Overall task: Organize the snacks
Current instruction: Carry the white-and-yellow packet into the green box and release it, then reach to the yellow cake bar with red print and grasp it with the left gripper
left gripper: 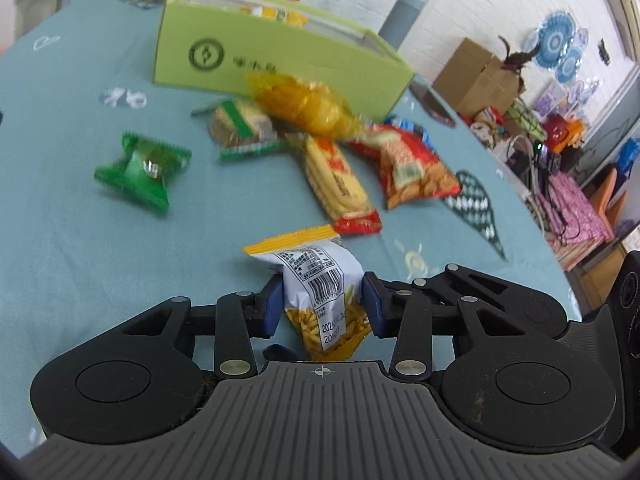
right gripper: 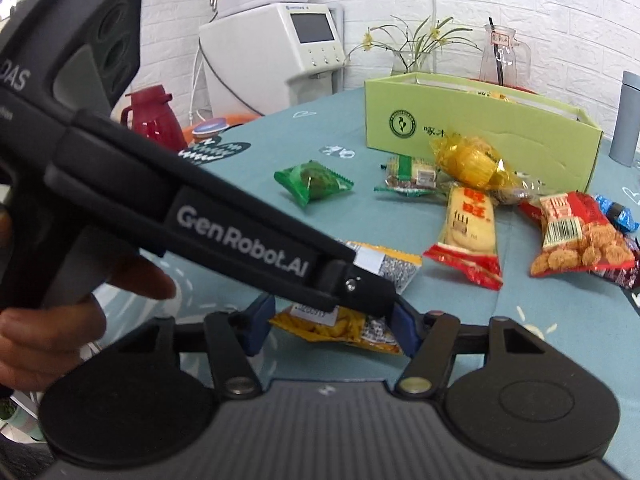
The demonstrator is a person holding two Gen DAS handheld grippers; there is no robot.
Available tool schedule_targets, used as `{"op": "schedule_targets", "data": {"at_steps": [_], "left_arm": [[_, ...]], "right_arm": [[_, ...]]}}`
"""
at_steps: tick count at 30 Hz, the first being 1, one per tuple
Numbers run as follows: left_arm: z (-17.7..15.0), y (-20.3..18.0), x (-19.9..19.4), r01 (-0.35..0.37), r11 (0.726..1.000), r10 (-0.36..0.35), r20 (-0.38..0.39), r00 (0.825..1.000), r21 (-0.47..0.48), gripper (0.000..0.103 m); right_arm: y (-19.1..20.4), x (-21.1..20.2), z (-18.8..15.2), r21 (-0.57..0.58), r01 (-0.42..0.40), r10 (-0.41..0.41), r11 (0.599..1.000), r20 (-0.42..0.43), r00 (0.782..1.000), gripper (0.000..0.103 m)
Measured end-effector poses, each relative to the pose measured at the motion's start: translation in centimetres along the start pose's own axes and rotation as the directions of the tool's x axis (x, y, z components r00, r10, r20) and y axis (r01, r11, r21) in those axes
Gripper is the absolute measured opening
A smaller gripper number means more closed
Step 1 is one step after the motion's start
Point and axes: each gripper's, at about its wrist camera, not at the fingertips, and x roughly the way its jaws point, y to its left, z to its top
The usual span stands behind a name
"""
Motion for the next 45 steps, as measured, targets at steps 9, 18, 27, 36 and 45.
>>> {"op": "schedule_targets", "data": {"at_steps": [9, 18, 27, 36, 45], "left_arm": [[10.8, -1.4, -1.7, -0.091, 0.986, 0.053, 0.249, 0.967, 0.143, 0.021], [21.6, 2.9, 4.3, -0.158, 0.981, 0.126, 0.247, 0.961, 0.111, 0.021], [23.5, 6.9, 10.1, -0.182, 0.981, 0.167, 0.177, 0.97, 0.068, 0.039], [21.0, 5.1, 3.5, -0.156, 0.985, 0.126, 0.317, 0.94, 0.072, 0.07], [11.6, 1.9, 2.3, -0.049, 0.997, 0.036, 0.196, 0.98, 0.063, 0.065]], "right_arm": [[-3.0, 2.8, 10.5, -0.159, 0.059, -0.034, 0.985, 0.153, 0.988, 0.073], [-8.1, 12.1, 18.8, -0.176, 0.028, -0.01, 0.984, 0.105, 0.994, 0.073], [-11.4, 17.9, 19.5, -0.116, -0.011, 0.015, 0.993, 0.032, 0.999, 0.077], [-11.1, 9.6, 17.9, -0.085, 0.036, -0.02, 0.996, 0.176, 0.984, 0.094], [-6.9, 1.8, 8.3, -0.019, 0.035, -0.031, 0.999, 0.157, 0.987, 0.101]]}}
